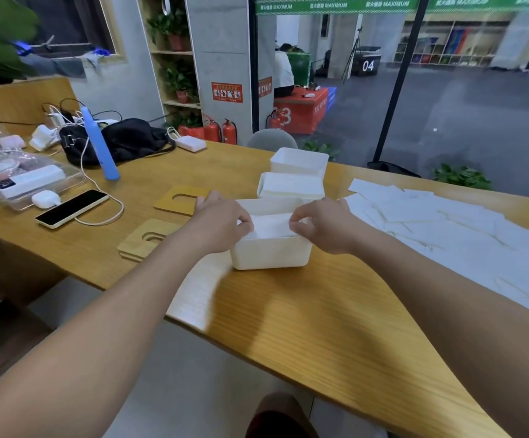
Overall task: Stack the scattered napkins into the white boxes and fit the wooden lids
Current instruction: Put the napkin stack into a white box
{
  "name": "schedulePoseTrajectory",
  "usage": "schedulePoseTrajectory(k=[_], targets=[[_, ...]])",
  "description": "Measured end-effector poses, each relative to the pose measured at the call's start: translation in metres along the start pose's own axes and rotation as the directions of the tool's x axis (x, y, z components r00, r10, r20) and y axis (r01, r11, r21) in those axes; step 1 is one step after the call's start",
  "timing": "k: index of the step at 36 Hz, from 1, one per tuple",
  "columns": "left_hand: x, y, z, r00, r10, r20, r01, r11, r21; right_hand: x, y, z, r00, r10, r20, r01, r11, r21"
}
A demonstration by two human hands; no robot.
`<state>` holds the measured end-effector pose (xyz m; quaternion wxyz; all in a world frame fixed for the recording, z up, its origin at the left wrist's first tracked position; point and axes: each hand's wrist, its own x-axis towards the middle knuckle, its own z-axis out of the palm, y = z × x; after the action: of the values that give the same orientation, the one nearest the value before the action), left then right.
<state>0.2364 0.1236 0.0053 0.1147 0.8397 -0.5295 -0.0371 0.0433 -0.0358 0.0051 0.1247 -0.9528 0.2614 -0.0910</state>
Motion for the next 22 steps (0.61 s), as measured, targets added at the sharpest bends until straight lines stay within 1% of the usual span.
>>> schedulePoseTrajectory(k=[2, 4, 5, 7, 11, 14, 16, 18, 20, 22], targets=[[0.0, 0.003, 0.0, 0.996, 0.013, -0.083, -0.011, 1.0, 0.027, -0.003, 0.003, -0.003, 0.998, 0.003, -0.058, 0.001, 0.997, 0.072], [-0.001, 0.01, -0.001, 0.976, 0.039, -0.213, -0.036, 0.999, 0.017, -0.009, 0.006, -0.008, 0.992, 0.019, -0.128, 0.004, 0.984, 0.18], [-0.001, 0.016, -0.001, 0.963, 0.062, -0.261, -0.065, 0.998, -0.004, -0.012, 0.007, -0.012, 0.989, 0.022, -0.149, 0.01, 0.977, 0.213], [0.001, 0.031, -0.002, 0.944, 0.129, -0.305, -0.151, 0.987, -0.052, -0.021, 0.009, -0.02, 0.986, 0.014, -0.164, 0.024, 0.973, 0.23], [0.002, 0.072, 0.001, 0.915, 0.232, -0.33, -0.288, 0.948, -0.132, -0.048, 0.026, -0.028, 0.965, 0.019, -0.26, 0.034, 0.98, 0.197], [0.002, 0.103, 0.013, 0.895, 0.274, -0.351, -0.347, 0.923, -0.164, -0.076, 0.055, -0.024, 0.946, 0.113, -0.302, -0.066, 0.985, 0.161], [0.001, 0.123, 0.025, 0.893, 0.281, -0.351, -0.366, 0.908, -0.204, -0.096, 0.08, -0.016, 0.94, 0.222, -0.26, -0.182, 0.969, 0.169], [-0.003, 0.145, 0.036, 0.888, 0.303, -0.347, -0.39, 0.894, -0.22, -0.114, 0.106, -0.005, 0.932, 0.299, -0.203, -0.272, 0.951, 0.15], [-0.006, 0.163, 0.048, 0.894, 0.325, -0.308, -0.405, 0.88, -0.247, -0.13, 0.127, 0.005, 0.927, 0.332, -0.172, -0.318, 0.942, 0.104], [-0.005, 0.176, 0.065, 0.904, 0.334, -0.266, -0.405, 0.867, -0.29, -0.142, 0.143, 0.011, 0.928, 0.336, -0.161, -0.329, 0.942, 0.071]])
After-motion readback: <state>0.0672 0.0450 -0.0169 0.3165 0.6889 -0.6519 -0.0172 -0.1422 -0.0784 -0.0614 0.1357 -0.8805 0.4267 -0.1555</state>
